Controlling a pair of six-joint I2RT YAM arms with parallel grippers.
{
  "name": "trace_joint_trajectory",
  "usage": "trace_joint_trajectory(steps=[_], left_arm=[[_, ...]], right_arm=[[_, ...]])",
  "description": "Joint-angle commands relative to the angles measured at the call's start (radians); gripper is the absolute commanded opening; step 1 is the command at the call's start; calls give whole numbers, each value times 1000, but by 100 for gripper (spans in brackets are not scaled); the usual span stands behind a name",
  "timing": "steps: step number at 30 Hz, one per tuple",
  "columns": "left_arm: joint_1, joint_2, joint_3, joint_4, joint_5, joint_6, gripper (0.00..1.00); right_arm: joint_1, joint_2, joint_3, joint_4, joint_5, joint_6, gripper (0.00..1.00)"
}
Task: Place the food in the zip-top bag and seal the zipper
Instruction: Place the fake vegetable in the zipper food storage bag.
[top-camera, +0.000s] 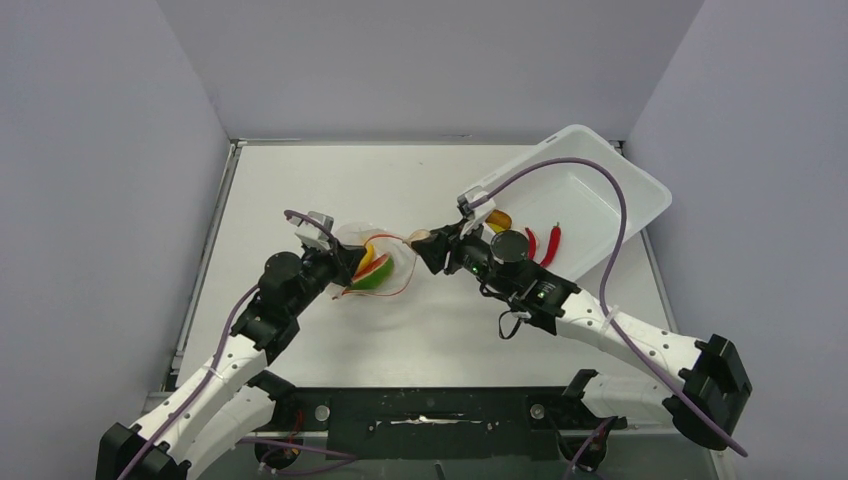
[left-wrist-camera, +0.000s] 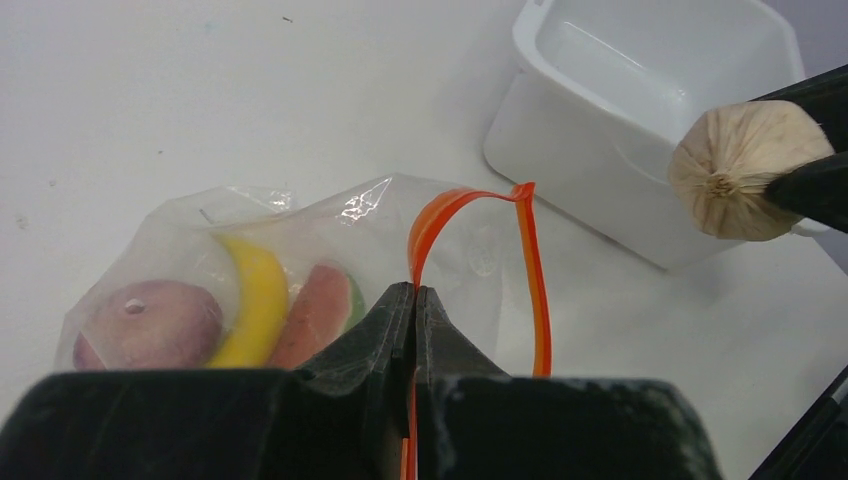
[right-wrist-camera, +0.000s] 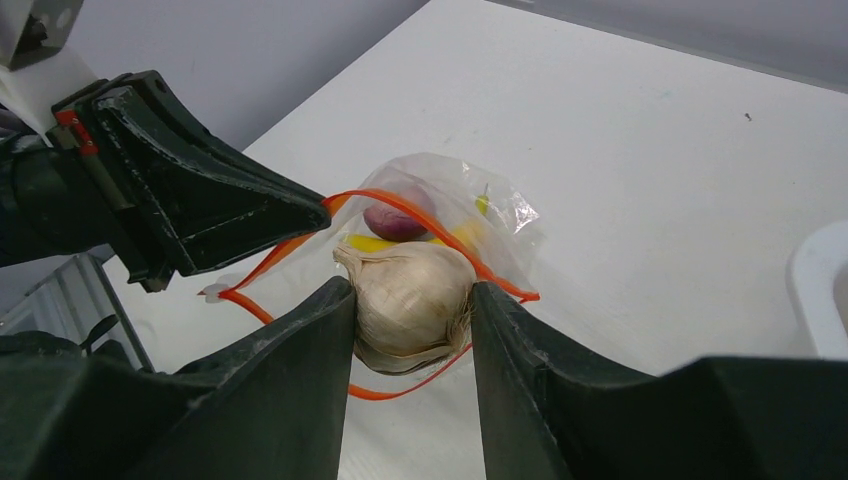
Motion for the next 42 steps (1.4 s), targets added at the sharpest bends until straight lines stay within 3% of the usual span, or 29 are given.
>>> trace_joint_trajectory(steps=[1,17,21,31,42], left_arm=[[3,7,10,91,28,-47,0],[3,-18,40,56,40,-62,0],[3,-28,37,51,44,-64,0],[3,-24,27,32,90,5,0],[3,-42,26,-37,141,77,0]], right_arm=[[14,74,5,123,-3,-36,39],[40,305,121,73,3,-37,45],[43,323,158,34,-7,-38,60],[43,192,178,-129,36,-38,67],[25,5,215,-391,361,-59,68]])
